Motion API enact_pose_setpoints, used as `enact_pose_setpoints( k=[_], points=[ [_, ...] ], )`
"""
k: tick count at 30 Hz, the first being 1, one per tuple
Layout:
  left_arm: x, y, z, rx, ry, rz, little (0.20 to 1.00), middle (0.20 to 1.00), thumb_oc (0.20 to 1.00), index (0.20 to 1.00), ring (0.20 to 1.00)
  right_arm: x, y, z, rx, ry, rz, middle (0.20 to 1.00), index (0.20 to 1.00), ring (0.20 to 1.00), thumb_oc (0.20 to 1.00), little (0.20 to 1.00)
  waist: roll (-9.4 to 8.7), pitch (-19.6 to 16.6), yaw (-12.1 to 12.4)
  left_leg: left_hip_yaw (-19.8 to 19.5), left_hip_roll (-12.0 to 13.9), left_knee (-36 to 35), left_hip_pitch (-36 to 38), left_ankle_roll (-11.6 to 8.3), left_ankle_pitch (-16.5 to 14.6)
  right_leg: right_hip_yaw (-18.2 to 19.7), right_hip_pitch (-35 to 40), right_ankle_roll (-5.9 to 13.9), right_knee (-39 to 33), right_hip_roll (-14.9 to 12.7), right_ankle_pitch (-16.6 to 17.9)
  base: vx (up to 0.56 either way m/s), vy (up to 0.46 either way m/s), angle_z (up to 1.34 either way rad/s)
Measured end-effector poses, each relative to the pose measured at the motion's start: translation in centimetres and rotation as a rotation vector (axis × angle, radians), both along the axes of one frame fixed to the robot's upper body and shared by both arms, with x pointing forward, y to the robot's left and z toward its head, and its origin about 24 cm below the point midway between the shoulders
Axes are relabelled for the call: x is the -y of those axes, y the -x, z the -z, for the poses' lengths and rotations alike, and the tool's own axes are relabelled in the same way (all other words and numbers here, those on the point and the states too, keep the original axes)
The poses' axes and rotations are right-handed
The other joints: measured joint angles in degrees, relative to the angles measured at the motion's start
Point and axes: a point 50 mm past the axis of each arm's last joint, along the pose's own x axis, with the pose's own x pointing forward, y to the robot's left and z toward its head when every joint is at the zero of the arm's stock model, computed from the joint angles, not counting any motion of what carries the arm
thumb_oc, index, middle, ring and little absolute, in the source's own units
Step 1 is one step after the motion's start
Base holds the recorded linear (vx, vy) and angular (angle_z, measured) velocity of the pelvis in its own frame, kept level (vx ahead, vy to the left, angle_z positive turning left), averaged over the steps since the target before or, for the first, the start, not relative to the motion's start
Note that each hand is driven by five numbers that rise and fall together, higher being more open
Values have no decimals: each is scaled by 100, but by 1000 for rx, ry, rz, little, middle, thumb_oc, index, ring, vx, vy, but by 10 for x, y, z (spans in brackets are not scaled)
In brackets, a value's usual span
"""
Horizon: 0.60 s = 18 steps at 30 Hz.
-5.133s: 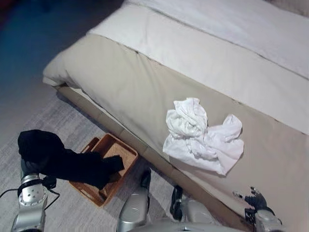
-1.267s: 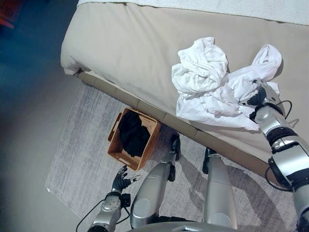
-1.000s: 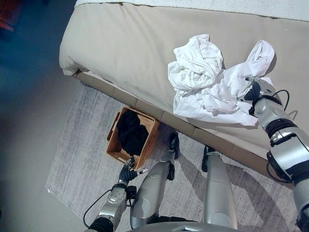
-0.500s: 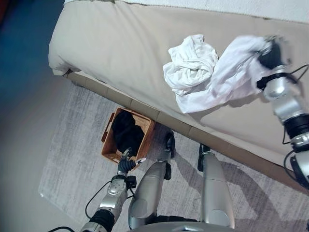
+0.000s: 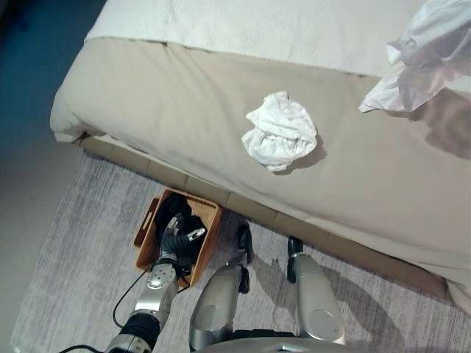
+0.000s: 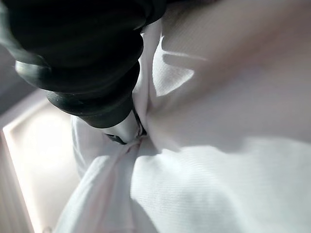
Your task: Pick up clothes into the bucket
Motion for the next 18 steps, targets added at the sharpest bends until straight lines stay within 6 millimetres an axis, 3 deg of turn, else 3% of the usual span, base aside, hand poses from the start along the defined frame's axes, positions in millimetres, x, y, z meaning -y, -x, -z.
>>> enact_pose_setpoints(
  k=[2, 7, 9, 10, 11, 13, 16, 18],
  points=[
    [-5, -8, -20, 78, -28, 37, 1000, 1000, 1000, 1000, 1000, 0, -1, 1, -14, -11, -28, 200, 200, 200, 200, 200, -162, -98, 13, 140, 44, -25, 175, 19, -72, 129, 148, 23, -108, 68, 39, 95, 28, -31],
    [-7, -24, -70, 273, -81, 146, 1000, 1000, 1000, 1000, 1000, -8, -8, 8, -58, -54, -138, 200, 200, 200, 200, 200, -220, -448, 13, 293, 84, -56, 462, 17, -175, 246, 490, 43, -372, 123, 139, 98, 17, -17],
    [-6, -37, -99, 363, -119, 202, 1000, 1000, 1000, 1000, 1000, -11, -12, 17, -113, -61, -189, 200, 200, 200, 200, 200, -231, -558, -6, 315, 100, -65, 626, 31, -214, 265, 677, 31, -469, 135, 166, 116, 4, -6],
    [-4, -45, -127, 460, -158, 251, 1000, 1000, 1000, 1000, 1000, -15, -16, 25, -164, -60, -224, 200, 200, 200, 200, 200, -251, -649, 13, 329, 118, -88, 706, 18, -247, 267, 766, 38, -519, 157, 164, 66, 2, -6],
    [-2, -49, -140, 511, -168, 266, 1000, 1000, 1000, 1000, 1000, -18, -18, 28, -187, -50, -242, 200, 200, 200, 200, 200, -254, -733, -4, 337, 124, -108, 719, -2, -273, 281, 760, 52, -538, 160, 147, 92, -3, -10],
    [7, -64, -175, 624, -212, 335, 1000, 1000, 1000, 1000, 1000, -29, -27, 42, -305, -25, -307, 200, 200, 200, 200, 200, -263, -913, 4, 373, 139, -142, 870, -5, -277, 278, 937, 31, -614, 188, 180, 78, -12, -8],
    [33, -79, -207, 725, -238, 443, 1000, 1000, 1000, 1000, 1000, -43, -35, 58, -432, 9, -378, 200, 200, 200, 200, 200, -276, -1145, -40, 382, 159, -167, 991, -17, -321, 274, 1095, 48, -726, 204, 166, 78, -8, -3],
    [54, -85, -216, 743, -259, 542, 1000, 1000, 1000, 1000, 1000, -52, -39, 63, -479, 24, -423, 200, 200, 200, 200, 200, -285, -1187, -116, 372, 163, -209, 1110, -15, -318, 255, 1249, 52, -812, 209, 211, 65, -8, 3]
  ],
)
